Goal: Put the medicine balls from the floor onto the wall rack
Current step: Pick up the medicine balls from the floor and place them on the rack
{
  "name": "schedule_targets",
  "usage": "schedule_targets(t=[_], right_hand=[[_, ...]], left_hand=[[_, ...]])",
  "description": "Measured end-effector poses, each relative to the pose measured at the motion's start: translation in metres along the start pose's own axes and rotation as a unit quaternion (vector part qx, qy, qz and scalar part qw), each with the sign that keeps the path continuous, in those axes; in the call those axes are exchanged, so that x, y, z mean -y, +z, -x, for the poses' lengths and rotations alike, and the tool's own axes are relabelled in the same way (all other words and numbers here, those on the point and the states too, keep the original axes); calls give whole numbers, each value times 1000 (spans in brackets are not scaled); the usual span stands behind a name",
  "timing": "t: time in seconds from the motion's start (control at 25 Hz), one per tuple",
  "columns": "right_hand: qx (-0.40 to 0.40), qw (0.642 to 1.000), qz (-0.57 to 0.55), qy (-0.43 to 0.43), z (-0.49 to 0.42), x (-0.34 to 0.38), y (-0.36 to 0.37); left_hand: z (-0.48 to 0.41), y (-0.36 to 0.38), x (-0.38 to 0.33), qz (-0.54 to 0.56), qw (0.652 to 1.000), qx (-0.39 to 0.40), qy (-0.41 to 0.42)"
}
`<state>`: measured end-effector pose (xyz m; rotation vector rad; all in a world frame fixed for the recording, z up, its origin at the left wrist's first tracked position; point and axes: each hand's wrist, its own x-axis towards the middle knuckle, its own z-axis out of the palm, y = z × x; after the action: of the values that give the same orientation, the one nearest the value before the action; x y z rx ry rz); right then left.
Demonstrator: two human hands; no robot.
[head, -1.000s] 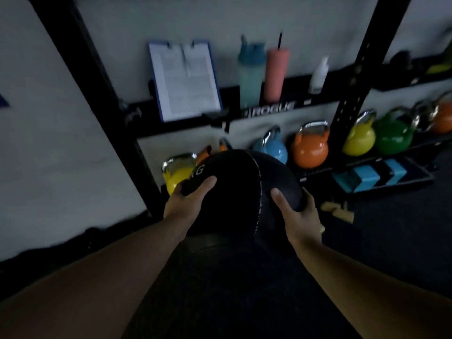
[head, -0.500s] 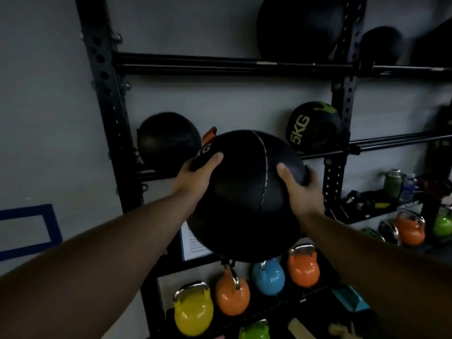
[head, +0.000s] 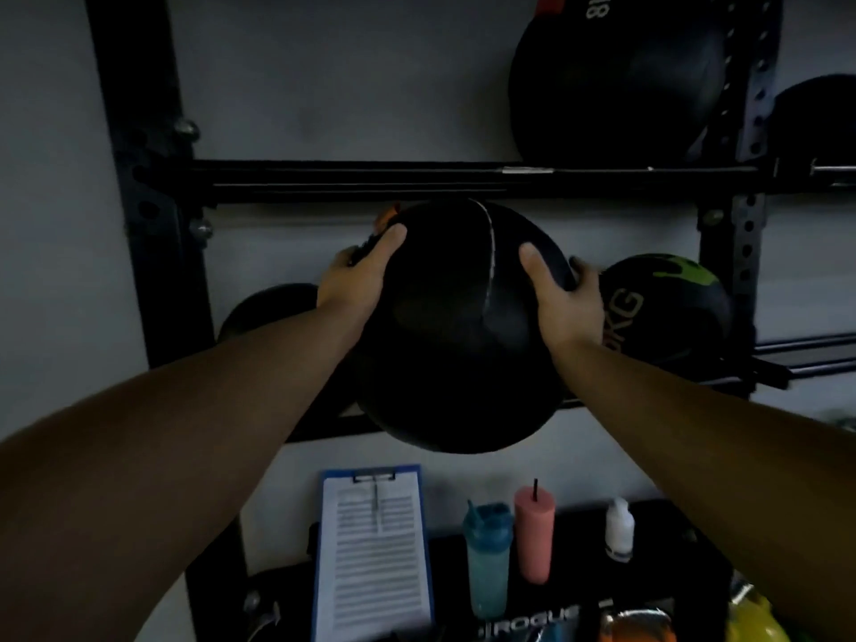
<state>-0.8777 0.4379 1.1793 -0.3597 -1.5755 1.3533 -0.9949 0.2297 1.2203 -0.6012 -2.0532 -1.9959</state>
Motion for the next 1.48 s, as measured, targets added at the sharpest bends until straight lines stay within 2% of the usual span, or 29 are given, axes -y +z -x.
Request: schedule_targets(t=[0.12,0.24,0.52,0.76,0.84,0.96,1.04,1.2,1.48], right_hand=[[77,994,55,-56,-91,-12,30],[99,993,48,-38,-163,-40,46],[124,990,31,-65,-209,-60,64],[135,985,33,-105,-181,-66,40],[157,976,83,-123,-166,-70,26],[185,963,167,-107,-136,-65,-3],[191,957,197,-99,-110,-53,-22],[149,951,250,-103,-49,-14,-62],[63,946,306,-80,99,49,-137]], left_hand=[[-64,28,14,-61,994,0,94],[-98,55,32,-162,970,34,179],[-118,71,33,-132,977,46,161],[-75,67,25,-174,970,56,161],[-64,60,23,-213,965,59,142],[-49,50,13,-262,959,64,86],[-35,40,2,-274,955,75,90],[7,2,-14,-258,950,99,146],[105,-28,-13,-157,944,218,192]])
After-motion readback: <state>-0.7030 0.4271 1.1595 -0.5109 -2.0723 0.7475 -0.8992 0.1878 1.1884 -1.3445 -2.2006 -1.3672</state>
